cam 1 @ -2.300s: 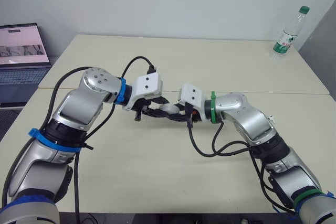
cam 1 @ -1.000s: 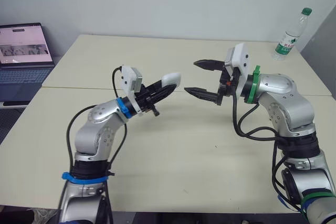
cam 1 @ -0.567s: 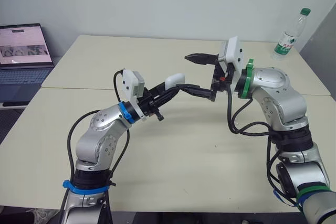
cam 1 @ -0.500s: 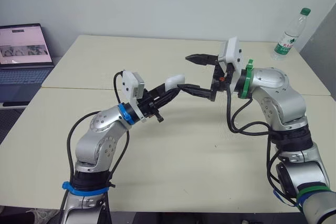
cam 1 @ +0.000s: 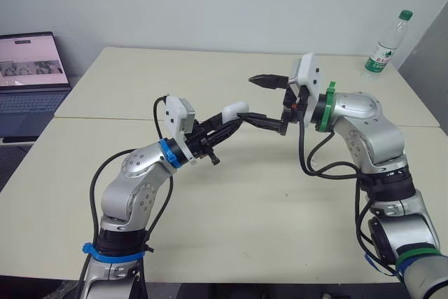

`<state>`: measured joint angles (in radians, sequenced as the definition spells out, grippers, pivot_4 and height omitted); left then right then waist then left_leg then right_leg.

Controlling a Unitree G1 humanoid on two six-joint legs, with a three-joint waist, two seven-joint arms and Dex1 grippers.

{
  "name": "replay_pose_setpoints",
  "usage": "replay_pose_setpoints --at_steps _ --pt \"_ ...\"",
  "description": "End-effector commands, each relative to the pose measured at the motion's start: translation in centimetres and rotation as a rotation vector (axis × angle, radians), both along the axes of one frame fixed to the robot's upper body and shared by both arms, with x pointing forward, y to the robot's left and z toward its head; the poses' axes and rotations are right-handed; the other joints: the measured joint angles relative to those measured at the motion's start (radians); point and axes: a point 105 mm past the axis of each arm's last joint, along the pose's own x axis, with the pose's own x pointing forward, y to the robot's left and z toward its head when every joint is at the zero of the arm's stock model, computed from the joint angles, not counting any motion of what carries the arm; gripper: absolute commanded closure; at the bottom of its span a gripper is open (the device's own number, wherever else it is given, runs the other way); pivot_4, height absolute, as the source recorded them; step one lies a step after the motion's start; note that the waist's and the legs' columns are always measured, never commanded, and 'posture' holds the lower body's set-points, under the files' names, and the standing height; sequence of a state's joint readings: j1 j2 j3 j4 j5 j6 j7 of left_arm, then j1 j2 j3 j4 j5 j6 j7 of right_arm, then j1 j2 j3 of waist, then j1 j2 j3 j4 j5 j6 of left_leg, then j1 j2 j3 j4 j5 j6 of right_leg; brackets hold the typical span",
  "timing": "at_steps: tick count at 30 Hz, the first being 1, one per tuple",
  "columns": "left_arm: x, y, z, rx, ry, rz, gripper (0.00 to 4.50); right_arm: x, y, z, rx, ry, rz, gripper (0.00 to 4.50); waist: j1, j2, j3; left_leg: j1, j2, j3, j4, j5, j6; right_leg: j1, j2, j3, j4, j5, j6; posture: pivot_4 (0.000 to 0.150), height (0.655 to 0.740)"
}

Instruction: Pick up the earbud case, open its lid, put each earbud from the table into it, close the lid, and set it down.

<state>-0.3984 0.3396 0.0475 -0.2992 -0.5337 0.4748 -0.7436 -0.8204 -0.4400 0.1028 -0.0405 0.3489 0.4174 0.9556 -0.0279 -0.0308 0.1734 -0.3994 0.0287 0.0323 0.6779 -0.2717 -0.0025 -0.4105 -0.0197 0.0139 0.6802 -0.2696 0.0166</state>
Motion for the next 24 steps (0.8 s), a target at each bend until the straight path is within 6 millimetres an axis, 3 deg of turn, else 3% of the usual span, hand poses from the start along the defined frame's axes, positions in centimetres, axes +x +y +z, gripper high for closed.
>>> replay_pose_setpoints --at_steps 1,11,19,24 --pt "-1.3 -1.0 1.2 -0.01 -0.056 -0.07 3.71 0.2 -0.4 2.3 0.077 -0.023 -0.029 0.11 0.0 0.0 0.0 0.0 0.0 0.0 0.0 0.0 0.0 0.0 0.0 0.0 0.0 0.0 0.0 0.15 0.74" --pt "-1.3 -1.0 1.0 -0.008 -0.05 -0.07 3.71 -0.5 -0.8 2.5 0.094 -0.001 0.012 0.11 0.0 0.0 0.0 0.0 0.0 0.0 0.0 0.0 0.0 0.0 0.0 0.0 0.0 0.0 0.0 0.15 0.74" --pt "-1.3 -1.1 1.1 -0.008 -0.053 -0.074 3.71 -0.8 -1.3 0.0 -0.064 -0.02 0.021 0.11 -0.001 0.0 0.0 0.0 0.0 0.0 0.0 0.0 0.0 0.0 0.0 0.0 -0.001 0.0 0.0 0.15 0.74" --pt "-1.4 -1.2 1.1 -0.008 -0.053 -0.081 3.71 -0.6 -1.3 -0.3 -0.077 -0.029 0.012 0.11 -0.002 0.0 0.0 0.0 0.0 0.0 0.0 0.0 0.0 0.0 0.001 0.0 0.0 0.0 0.0 0.15 0.74"
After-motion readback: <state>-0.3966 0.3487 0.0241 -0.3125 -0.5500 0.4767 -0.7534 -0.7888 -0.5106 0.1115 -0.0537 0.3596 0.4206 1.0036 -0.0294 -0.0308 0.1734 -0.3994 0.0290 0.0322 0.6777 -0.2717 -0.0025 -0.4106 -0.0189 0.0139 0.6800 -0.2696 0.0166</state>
